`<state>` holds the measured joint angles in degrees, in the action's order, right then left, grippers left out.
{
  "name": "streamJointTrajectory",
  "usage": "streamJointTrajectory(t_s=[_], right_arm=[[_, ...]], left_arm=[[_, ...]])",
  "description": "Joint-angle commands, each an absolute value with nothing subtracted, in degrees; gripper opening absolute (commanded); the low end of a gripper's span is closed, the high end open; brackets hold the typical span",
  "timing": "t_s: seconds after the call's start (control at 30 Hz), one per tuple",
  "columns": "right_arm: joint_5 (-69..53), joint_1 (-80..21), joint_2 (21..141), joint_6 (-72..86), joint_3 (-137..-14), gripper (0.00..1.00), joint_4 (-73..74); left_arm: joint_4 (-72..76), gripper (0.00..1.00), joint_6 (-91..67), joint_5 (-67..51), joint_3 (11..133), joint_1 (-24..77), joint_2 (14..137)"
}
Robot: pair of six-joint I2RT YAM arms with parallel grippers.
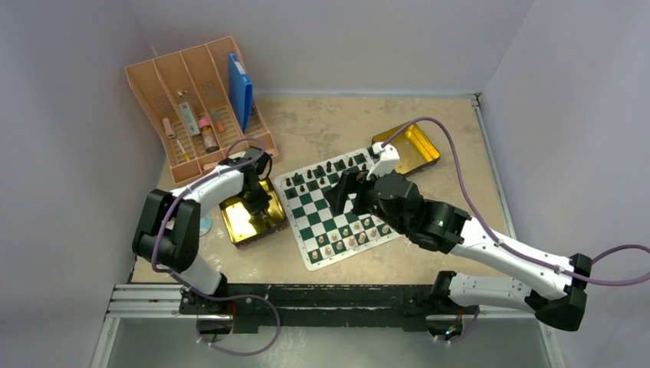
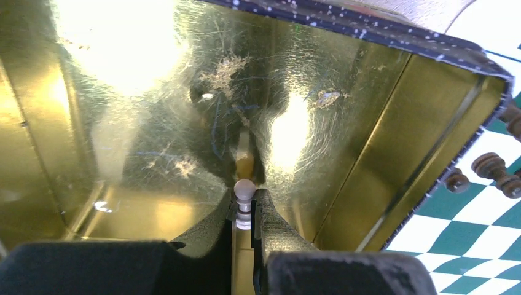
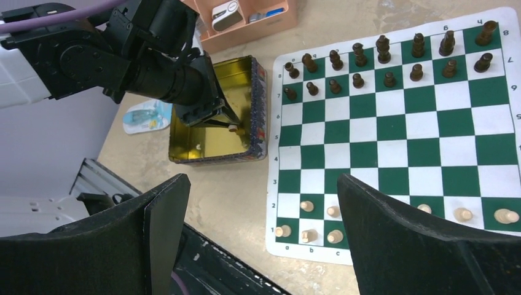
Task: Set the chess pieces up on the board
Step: Pick up the chess piece from the storage box, then place the chess piece on the chessboard.
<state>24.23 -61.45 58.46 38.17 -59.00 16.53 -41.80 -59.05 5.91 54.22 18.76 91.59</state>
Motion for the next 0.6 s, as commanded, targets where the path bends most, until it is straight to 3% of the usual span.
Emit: streamJointTrajectory(t_s=[0.0,0.2,0.4,0.57], right_arm=[[24.14,-61.42,59.32,41.20,-60.08,0.91,11.81],[21.76,-61.47,64.82,46.51,-59.57,0.90,5.69],[13.75,-61.61,68.42,48.16,-53.54,0.82,-12.67],[16.03,-65.40,73.84,44.02,-50.65,0.81,-26.85]], left_arm=[[-46.12,0.00,-59.59,11.43,57.91,18.44,85.90],[-45.80,0.00,-58.35,11.87,60.14,18.46,77.74],[-37.07,0.00,-50.69,7.77,58.14,18.41,65.73],[-37.12,0.00,-53.42,2.45,56.58,18.44,56.10]])
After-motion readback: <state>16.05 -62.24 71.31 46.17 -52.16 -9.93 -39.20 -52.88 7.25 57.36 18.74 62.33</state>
